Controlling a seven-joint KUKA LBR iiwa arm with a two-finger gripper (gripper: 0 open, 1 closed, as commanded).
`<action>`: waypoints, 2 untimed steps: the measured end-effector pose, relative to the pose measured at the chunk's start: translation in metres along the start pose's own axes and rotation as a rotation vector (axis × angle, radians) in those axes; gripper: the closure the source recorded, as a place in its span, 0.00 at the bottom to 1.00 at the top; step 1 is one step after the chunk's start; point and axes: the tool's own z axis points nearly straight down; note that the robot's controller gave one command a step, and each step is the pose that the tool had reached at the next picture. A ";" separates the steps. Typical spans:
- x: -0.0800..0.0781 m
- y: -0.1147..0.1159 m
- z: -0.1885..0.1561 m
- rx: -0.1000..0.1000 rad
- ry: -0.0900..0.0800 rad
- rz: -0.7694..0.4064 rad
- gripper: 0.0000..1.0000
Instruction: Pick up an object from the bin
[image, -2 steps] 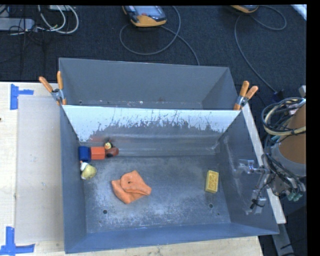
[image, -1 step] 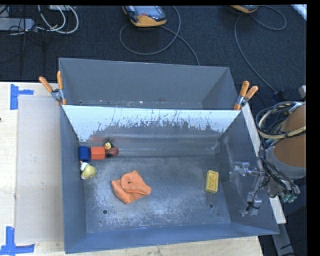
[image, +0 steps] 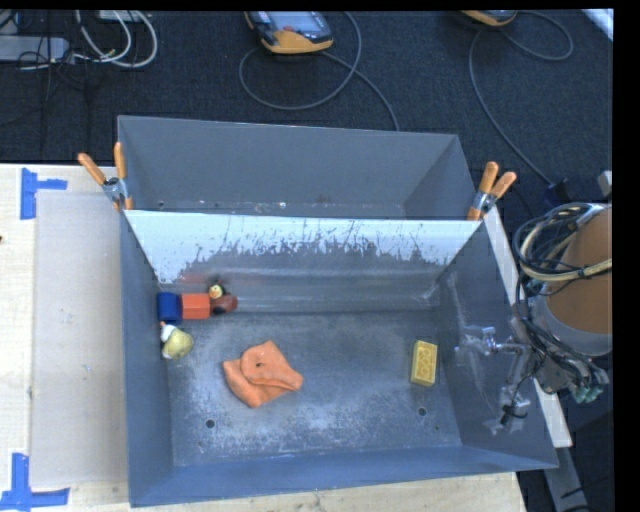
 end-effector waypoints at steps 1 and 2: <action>-0.040 0.008 0.056 0.004 -0.008 0.005 0.00; -0.053 0.018 0.111 -0.001 -0.001 0.037 0.00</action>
Offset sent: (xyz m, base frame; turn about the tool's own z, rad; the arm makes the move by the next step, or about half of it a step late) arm 0.0490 0.0282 -0.1129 0.0378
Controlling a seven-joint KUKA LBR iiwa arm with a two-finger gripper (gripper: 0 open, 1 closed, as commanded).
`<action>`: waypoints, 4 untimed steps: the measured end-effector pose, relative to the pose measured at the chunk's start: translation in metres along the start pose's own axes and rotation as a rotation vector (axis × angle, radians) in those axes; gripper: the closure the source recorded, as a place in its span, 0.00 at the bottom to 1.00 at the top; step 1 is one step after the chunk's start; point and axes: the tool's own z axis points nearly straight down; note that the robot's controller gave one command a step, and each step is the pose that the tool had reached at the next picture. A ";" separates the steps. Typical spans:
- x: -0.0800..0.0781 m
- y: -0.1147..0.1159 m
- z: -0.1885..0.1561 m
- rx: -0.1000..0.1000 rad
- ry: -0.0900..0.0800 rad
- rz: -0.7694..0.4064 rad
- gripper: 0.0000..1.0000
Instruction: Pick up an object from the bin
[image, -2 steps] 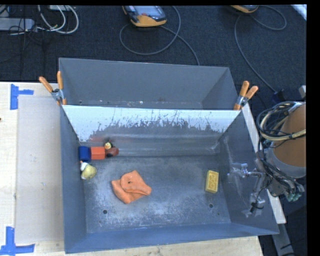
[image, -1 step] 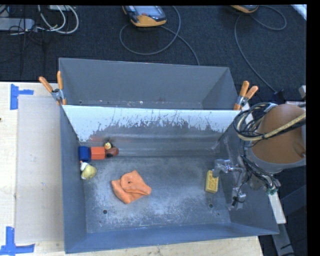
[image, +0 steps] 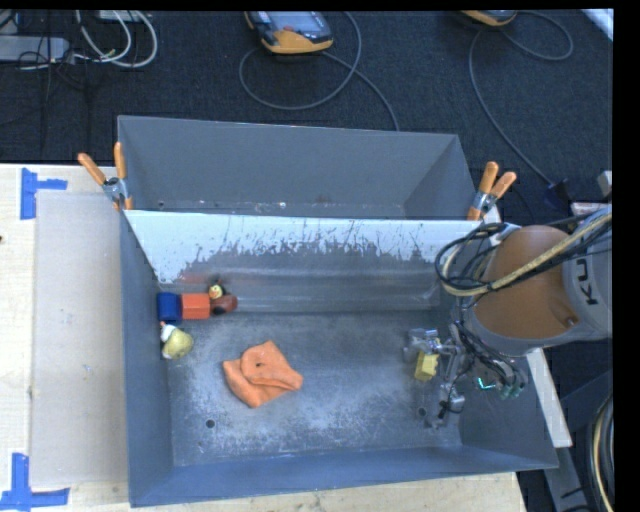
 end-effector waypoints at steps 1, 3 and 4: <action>-0.001 0.002 0.003 -0.001 0.003 -0.001 0.00; -0.089 -0.032 -0.007 0.000 -0.004 0.084 0.00; -0.090 -0.036 -0.003 0.000 -0.002 -0.039 0.00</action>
Offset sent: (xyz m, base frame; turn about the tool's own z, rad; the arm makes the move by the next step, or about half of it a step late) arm 0.0915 -0.0203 -0.0019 0.0404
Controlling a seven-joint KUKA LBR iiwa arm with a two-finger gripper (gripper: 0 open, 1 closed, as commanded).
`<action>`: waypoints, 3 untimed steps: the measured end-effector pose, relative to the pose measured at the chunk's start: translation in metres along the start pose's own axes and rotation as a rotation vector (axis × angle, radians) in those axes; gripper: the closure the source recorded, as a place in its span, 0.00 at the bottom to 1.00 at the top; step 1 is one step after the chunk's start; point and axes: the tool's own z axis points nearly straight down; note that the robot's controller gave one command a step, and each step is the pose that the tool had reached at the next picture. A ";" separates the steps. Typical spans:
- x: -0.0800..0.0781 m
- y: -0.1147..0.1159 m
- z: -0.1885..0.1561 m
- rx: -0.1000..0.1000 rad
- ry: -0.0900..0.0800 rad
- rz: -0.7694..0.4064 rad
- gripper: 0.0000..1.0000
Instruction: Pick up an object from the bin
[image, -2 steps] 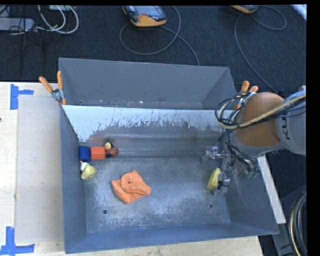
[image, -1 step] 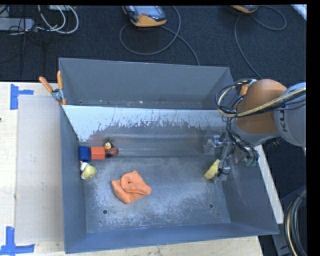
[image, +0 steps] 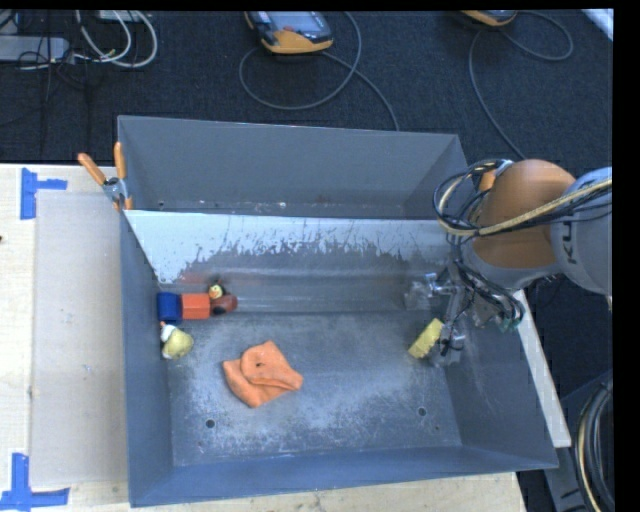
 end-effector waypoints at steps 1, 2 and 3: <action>0.008 -0.011 0.003 -0.001 -0.001 -0.003 0.00; 0.001 -0.016 0.002 -0.001 -0.002 -0.223 1.00; 0.001 -0.016 0.002 -0.001 -0.002 -0.223 1.00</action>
Offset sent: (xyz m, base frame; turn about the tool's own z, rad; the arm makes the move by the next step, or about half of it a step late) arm 0.0011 -0.0177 -0.0018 -0.2232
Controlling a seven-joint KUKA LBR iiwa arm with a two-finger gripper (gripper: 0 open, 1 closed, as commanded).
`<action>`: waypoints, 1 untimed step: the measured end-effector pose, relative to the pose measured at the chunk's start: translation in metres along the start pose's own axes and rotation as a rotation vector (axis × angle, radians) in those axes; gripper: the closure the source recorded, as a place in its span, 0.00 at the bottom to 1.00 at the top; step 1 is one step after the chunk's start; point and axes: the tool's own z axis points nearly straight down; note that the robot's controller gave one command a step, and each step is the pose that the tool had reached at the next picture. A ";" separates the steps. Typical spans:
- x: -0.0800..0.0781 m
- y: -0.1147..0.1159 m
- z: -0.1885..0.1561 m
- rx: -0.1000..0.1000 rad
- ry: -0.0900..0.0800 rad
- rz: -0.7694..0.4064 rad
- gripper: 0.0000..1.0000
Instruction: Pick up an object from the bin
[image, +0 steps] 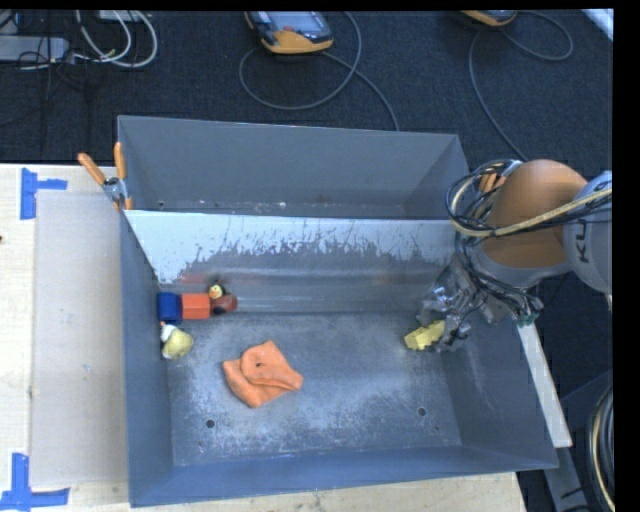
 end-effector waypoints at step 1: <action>-0.003 0.004 -0.040 -0.001 -0.002 -0.035 1.00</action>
Offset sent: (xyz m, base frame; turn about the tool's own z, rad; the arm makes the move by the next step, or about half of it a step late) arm -0.0035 0.0192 0.2052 -0.0407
